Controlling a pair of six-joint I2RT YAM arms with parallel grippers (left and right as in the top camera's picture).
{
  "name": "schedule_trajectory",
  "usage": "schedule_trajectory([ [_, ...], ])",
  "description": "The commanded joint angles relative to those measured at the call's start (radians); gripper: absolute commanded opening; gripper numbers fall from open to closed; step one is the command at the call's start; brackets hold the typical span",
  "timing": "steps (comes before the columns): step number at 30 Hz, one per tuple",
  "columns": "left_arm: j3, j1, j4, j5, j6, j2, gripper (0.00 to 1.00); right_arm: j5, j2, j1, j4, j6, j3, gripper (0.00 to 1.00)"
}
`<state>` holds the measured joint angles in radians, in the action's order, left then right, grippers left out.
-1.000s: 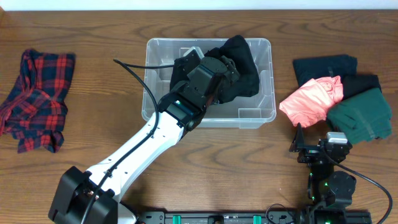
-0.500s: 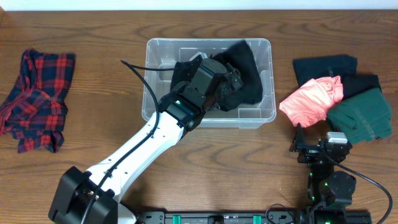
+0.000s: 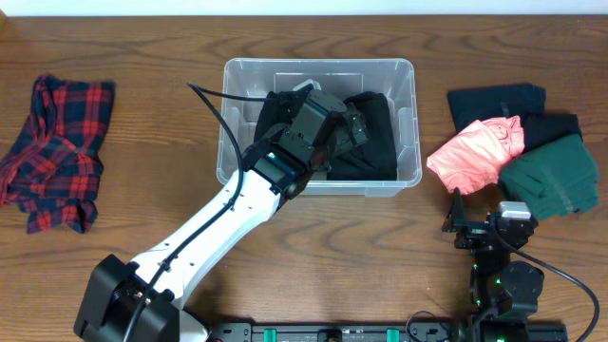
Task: Pack container
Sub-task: 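Lower and spread the black garment in the bin, release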
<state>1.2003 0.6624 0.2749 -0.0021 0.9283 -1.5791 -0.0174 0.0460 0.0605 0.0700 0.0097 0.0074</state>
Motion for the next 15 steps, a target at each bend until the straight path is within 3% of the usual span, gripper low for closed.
schedule_trajectory([
  [1, 0.036, -0.015, -0.016, -0.040, -0.090, 0.008, 0.98, 0.003, 0.000, -0.010, 0.004, -0.015, -0.002, 0.99],
  [3, 0.036, -0.026, -0.039, -0.040, -0.142, 0.008, 1.00, 0.003, 0.000, -0.010, 0.004, -0.015, -0.002, 0.99],
  [5, 0.036, -0.036, -0.066, -0.044, -0.222, 0.008, 0.89, 0.003, 0.000, -0.010, 0.004, -0.015, -0.002, 0.99],
  [6, 0.036, -0.039, -0.081, -0.052, -0.280, 0.008, 0.77, 0.003, 0.000, -0.010, 0.004, -0.015, -0.002, 0.99],
  [7, 0.036, -0.039, -0.095, -0.077, -0.357, 0.006, 0.56, 0.003, 0.000, -0.010, 0.004, -0.015, -0.002, 0.99],
  [10, 0.036, -0.039, -0.118, -0.150, -0.543, -0.005, 0.31, 0.003, 0.000, -0.010, 0.004, -0.015, -0.002, 0.99],
  [12, 0.036, -0.039, -0.136, -0.169, -0.666, -0.027, 0.23, 0.003, 0.000, -0.010, 0.004, -0.015, -0.002, 0.99],
  [15, 0.036, -0.039, -0.151, -0.167, -0.738, -0.065, 0.19, 0.003, 0.000, -0.010, 0.004, -0.015, -0.002, 0.99],
])
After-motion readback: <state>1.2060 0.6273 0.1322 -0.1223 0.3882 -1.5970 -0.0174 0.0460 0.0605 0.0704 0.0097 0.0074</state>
